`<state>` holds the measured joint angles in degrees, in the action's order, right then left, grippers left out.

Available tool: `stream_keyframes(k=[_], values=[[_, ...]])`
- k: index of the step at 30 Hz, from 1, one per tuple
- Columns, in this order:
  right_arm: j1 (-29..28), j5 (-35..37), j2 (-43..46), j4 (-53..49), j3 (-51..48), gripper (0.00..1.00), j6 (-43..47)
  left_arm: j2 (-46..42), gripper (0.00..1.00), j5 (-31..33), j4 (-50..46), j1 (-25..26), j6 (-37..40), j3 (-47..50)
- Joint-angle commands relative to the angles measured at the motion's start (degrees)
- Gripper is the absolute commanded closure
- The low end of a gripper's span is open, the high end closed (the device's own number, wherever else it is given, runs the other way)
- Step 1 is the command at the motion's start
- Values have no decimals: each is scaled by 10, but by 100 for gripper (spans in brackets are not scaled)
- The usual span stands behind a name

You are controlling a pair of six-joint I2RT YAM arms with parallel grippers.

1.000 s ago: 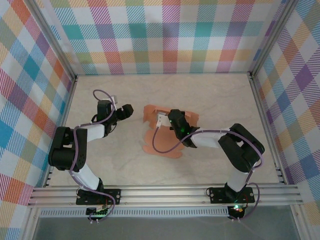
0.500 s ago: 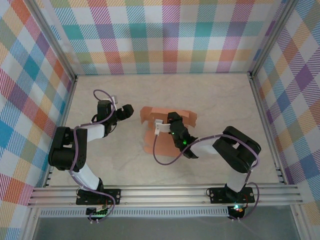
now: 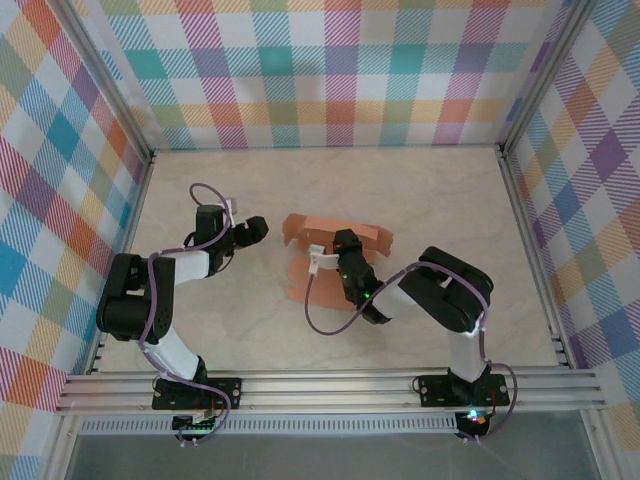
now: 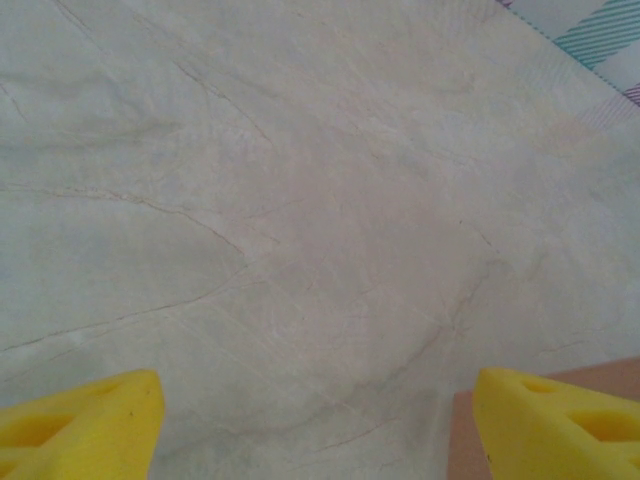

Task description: Fold the paper box

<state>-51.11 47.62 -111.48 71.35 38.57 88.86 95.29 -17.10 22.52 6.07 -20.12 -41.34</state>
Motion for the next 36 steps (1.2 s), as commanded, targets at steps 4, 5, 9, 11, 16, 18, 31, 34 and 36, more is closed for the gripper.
stream_keyframes(k=[4, 5, 9, 11, 16, 18, 31, 34, 36], values=[[-6, 15, -35, 92, -6, 100, 13, -13, 18, -13, -23, 0, 26, -11], [-6, 14, -35, 92, -6, 100, 10, -12, 18, -17, -27, 0, 33, -13], [-6, 12, -26, 92, -13, 100, -4, 14, 20, -75, -39, 1, 51, -40], [-6, 9, -23, 92, -20, 100, -13, 37, 23, -104, -69, 4, 64, -67], [-5, 9, -12, 92, -33, 100, -29, 112, 36, -103, -179, 19, 79, -173], [-6, 10, -12, 92, -36, 100, -31, 134, 45, -115, -198, 24, 80, -201], [0, -11, -6, 59, -28, 100, -65, 177, 44, -127, -227, 81, 166, -258], [5, -20, 14, 28, -30, 100, -95, 150, 42, -114, -224, 81, 193, -233], [8, -25, 26, 11, -30, 100, -110, 139, 41, -128, -216, 85, 203, -221]])
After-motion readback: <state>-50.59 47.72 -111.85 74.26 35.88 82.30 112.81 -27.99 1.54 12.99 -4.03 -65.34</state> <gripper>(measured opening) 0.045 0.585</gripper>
